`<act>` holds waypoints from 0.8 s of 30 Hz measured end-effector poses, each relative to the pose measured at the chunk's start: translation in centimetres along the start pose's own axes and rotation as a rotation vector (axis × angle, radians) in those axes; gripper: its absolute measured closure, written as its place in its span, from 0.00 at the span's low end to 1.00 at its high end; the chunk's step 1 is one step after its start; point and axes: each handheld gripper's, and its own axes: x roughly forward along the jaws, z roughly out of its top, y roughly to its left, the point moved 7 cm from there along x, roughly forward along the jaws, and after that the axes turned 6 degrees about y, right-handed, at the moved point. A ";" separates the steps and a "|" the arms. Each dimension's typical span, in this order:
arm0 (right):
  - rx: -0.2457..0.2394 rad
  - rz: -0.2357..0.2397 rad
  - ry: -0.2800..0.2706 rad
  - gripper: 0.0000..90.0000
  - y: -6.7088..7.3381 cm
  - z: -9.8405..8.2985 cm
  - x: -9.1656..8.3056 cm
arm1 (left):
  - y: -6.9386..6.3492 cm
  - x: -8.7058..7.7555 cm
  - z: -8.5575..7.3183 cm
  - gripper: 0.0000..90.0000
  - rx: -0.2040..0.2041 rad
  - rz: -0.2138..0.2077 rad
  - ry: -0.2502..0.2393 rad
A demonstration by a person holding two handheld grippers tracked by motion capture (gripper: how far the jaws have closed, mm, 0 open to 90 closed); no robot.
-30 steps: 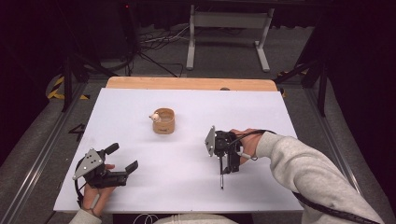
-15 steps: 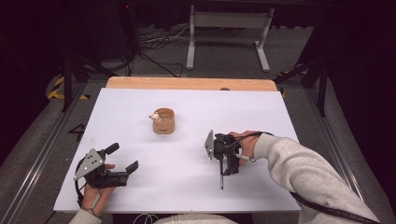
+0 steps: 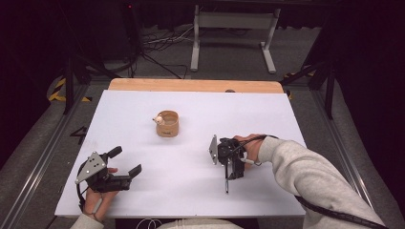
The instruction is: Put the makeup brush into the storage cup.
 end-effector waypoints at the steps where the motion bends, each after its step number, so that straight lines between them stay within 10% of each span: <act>1: -0.001 -0.002 0.004 0.09 0.0 0.0 0.0 | 0.0 0.0 0.0 0.00 -0.001 0.000 -0.001; 14: -0.013 -0.018 0.028 0.21 -0.4 -0.1 0.3 | 0.2 -0.1 0.0 0.00 -0.027 -0.010 -0.004; 24: -0.128 -0.038 0.065 0.69 0.3 0.4 -0.4 | 0.1 0.0 0.0 0.01 -0.033 -0.013 0.005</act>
